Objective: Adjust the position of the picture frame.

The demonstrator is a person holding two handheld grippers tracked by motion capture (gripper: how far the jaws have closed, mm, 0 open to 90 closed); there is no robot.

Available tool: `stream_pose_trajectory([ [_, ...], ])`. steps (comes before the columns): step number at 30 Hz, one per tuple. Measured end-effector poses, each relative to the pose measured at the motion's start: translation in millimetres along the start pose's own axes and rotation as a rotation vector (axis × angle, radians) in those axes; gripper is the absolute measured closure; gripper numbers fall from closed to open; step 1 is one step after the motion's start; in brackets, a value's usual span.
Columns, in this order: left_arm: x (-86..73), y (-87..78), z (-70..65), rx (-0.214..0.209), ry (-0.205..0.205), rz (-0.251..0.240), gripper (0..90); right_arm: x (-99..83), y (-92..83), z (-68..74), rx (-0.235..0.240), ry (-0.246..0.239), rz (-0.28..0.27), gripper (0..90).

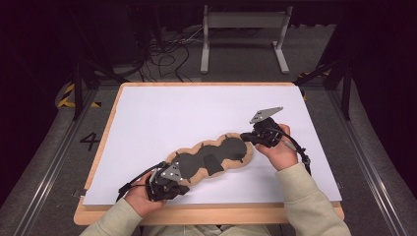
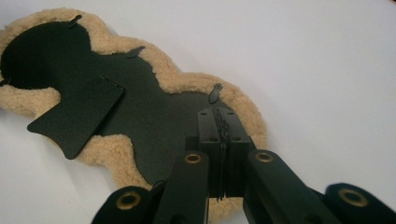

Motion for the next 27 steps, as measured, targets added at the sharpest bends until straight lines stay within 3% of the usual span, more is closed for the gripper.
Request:
stream_pose_trajectory([
  [4, -0.7, 0.4, 11.9, 0.083, -0.01, -0.015, 90.0, -2.3, -1.8, -0.7, -0.008, 0.001, 0.002, 88.8],
  [7, 0.1, 0.3, 21.0, 0.129, -0.043, -0.032, 90.0, -2.3, -4.3, 0.7, -0.014, -0.001, -0.001, 88.4],
  [13, 1.3, 1.0, 36.8, 0.159, -0.117, -0.057, 90.0, -6.0, -6.4, 3.3, -0.019, 0.006, 0.001, 87.5],
  [17, 3.9, 2.3, 48.0, 0.19, -0.138, -0.079, 90.0, -10.6, -8.5, 3.8, -0.027, 0.009, 0.002, 86.9],
  [20, 4.8, 2.6, 52.0, 0.186, -0.154, -0.084, 89.9, -13.3, -9.5, 4.8, -0.029, 0.014, 0.004, 86.7],
  [23, 5.0, 1.5, 52.8, 0.137, -0.174, -0.101, 85.1, -16.7, -11.6, 7.4, -0.035, 0.015, 0.008, 86.8],
  [25, 6.5, -1.7, 52.3, 0.112, -0.17, -0.128, 82.2, -16.4, -12.3, 8.2, -0.035, 0.013, 0.004, 87.2],
  [27, 10.1, -8.7, 52.2, 0.085, -0.173, -0.189, 81.3, -14.5, -14.8, 12.0, -0.03, 0.004, -0.007, 89.0],
])
Point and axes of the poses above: each handheld gripper's, and its own axes: y roughly forward along the jaws, x roughly out of its top, z roughly to its left, the point moved 6 cm from there along y, roughly forward along the jaws, and after that the axes turned 4 degrees about -y, right-handed, at the moved point
